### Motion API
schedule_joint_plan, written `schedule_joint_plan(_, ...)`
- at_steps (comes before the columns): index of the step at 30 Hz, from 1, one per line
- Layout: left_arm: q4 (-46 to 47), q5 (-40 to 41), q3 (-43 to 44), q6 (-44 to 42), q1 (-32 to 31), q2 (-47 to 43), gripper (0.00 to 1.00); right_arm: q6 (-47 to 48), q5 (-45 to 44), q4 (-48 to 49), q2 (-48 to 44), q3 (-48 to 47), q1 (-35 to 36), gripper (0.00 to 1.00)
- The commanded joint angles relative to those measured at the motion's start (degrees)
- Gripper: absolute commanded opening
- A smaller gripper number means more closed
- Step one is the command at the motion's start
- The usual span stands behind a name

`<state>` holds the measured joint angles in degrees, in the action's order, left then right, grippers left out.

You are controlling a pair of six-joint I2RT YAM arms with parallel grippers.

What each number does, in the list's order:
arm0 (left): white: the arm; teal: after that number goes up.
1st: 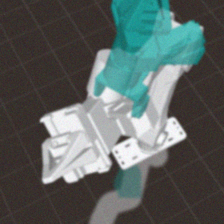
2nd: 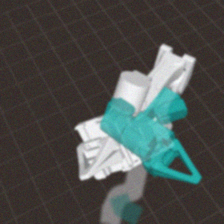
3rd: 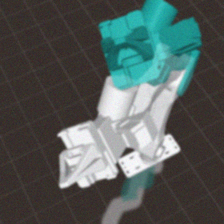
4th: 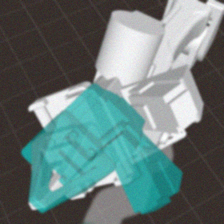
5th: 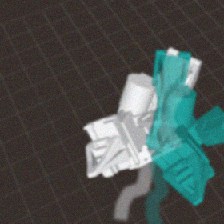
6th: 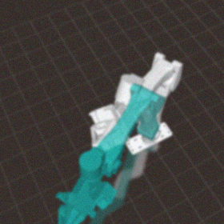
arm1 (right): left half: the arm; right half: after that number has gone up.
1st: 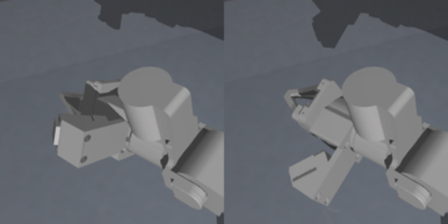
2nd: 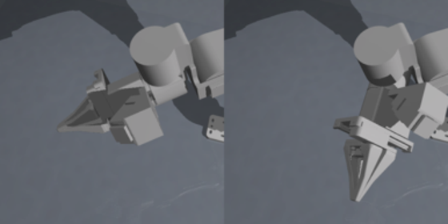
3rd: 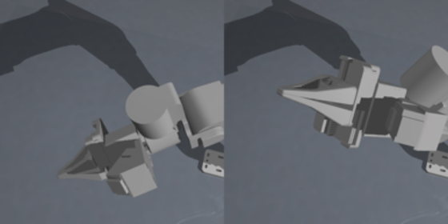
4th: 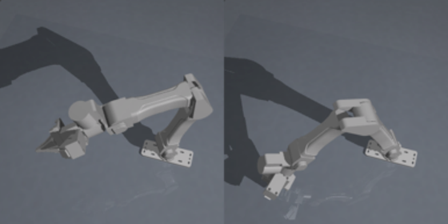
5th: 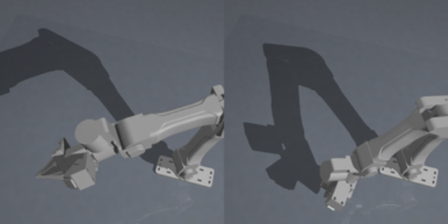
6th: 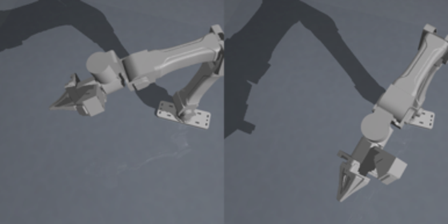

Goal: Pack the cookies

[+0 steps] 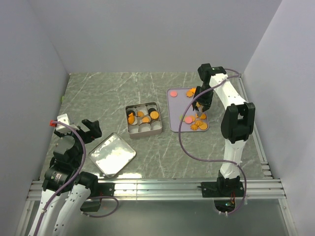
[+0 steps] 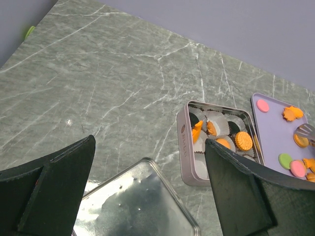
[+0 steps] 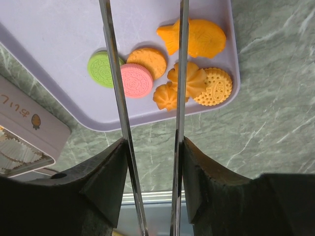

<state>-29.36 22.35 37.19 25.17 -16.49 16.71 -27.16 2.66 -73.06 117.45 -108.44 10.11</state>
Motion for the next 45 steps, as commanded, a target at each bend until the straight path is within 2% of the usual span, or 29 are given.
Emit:
schedule_joint_plan(1,1.68,0.5,0.52,0.41,-0.03,-0.19,0.99,0.0,0.51,-0.16,-4.16,-0.1,-0.09,0.52)
schedule_joint_plan(10,1.68,0.5,0.43,0.23,-0.03,-0.19,1.0,0.17,0.25,-0.86,-4.51,-0.37,-0.18,0.56)
schedule_joint_plan(24,1.68,0.77,0.52,0.41,-0.03,-0.01,0.99,1.23,1.38,-1.39,-4.33,0.95,0.26,0.55)
schedule_joint_plan(29,1.51,0.85,0.52,0.41,-0.03,0.08,0.99,1.32,1.56,-1.21,-4.33,1.22,0.53,0.51)
schedule_joint_plan(37,1.59,1.03,0.52,0.58,-0.03,-0.1,0.99,1.67,2.18,-2.44,-3.54,-2.73,0.53,0.38)
schedule_joint_plan(45,1.59,0.85,0.52,0.5,-0.03,0.08,1.0,1.41,9.89,-4.21,-4.77,-11.09,0.7,0.33)
